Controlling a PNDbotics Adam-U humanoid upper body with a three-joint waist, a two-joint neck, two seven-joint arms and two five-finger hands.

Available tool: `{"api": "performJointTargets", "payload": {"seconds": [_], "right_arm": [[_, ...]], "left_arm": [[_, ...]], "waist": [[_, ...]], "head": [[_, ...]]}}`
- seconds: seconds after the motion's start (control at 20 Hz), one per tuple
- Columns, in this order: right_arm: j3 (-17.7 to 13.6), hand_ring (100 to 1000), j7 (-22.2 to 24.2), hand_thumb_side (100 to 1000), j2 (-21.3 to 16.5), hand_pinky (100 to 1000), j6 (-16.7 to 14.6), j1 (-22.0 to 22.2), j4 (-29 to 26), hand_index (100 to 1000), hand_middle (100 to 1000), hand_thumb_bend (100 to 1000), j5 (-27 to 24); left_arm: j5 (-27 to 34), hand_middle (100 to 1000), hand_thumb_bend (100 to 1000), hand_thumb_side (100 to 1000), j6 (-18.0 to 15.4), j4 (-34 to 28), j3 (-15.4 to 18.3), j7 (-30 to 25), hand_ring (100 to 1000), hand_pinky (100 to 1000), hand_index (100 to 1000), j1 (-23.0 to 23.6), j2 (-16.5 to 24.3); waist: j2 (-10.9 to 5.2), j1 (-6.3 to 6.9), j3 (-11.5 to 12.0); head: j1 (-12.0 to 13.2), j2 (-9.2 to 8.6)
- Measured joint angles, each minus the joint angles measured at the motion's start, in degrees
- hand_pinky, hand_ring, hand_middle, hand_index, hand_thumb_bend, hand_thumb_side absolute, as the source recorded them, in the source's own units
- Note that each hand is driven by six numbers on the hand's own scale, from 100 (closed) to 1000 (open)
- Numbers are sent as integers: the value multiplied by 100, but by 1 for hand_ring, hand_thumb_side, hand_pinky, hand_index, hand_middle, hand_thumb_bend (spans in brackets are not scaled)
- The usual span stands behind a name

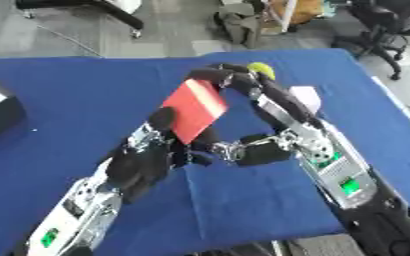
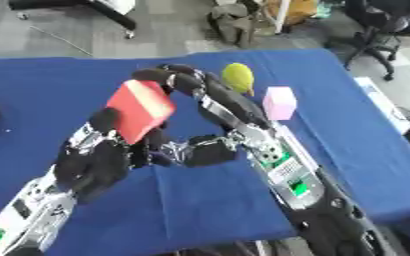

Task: Pick up the objects with one hand, pass them to the other hand, and then place them into the box on the other side of the table.

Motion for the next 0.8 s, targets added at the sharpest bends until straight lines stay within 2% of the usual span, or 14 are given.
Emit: {"api": "performJointTargets", "payload": {"seconds": [0.2, 0.45, 0.5, 0.8], "right_arm": [[0, 568, 10, 100, 2, 673, 42, 29, 0, 883, 347, 100, -43], [0, 575, 18, 143, 7, 693, 111, 50, 0, 883, 349, 100, -71], [0, 576, 31, 179, 7, 703, 125, 52, 0, 875, 350, 100, -81], [0, 566, 122, 244, 8, 701, 219, 100, 1, 868, 346, 100, -158]], "left_arm": [[7, 653, 389, 800, -23, -16, 0, 201, 752, 774, 835, 14, -1], [76, 615, 323, 802, -27, -59, -2, 443, 726, 763, 810, 18, -1], [94, 576, 250, 794, -21, -68, -2, 475, 691, 751, 776, 19, -1], [287, 492, 166, 771, 13, -82, -3, 627, 613, 728, 699, 31, -16]], "waist": [[0, 0, -5], [0, 0, -9], [0, 0, -9], [0, 0, -11]], "head": [[-1, 0], [-4, 0], [-5, 0], [-8, 0]]}}
